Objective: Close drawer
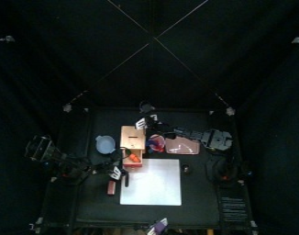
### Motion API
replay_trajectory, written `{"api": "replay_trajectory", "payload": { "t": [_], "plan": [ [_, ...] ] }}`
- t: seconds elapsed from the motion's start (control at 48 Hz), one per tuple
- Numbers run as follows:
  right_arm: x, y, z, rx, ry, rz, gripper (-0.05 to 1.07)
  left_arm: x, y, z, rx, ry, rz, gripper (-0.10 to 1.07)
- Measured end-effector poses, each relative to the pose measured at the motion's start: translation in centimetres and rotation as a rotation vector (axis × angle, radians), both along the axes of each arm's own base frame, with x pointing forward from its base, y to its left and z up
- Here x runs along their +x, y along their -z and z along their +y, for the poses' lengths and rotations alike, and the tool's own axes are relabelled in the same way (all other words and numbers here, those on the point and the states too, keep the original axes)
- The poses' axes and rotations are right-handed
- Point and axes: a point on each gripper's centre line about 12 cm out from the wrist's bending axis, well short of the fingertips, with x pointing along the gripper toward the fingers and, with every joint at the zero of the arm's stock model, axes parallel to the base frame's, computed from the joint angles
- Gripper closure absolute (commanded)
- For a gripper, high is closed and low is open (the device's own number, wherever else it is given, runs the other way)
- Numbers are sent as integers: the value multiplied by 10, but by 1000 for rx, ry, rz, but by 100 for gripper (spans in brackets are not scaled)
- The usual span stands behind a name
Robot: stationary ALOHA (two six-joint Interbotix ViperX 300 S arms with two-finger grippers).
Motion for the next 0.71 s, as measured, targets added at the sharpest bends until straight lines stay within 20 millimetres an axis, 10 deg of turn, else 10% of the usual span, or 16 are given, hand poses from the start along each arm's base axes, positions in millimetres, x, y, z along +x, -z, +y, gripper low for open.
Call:
{"api": "replay_trajectory", "payload": {
  "t": [0.708],
  "plan": [
    [2,24,6,59,14,35,65,5,6,13,21,-55,12,42]
  ]
}}
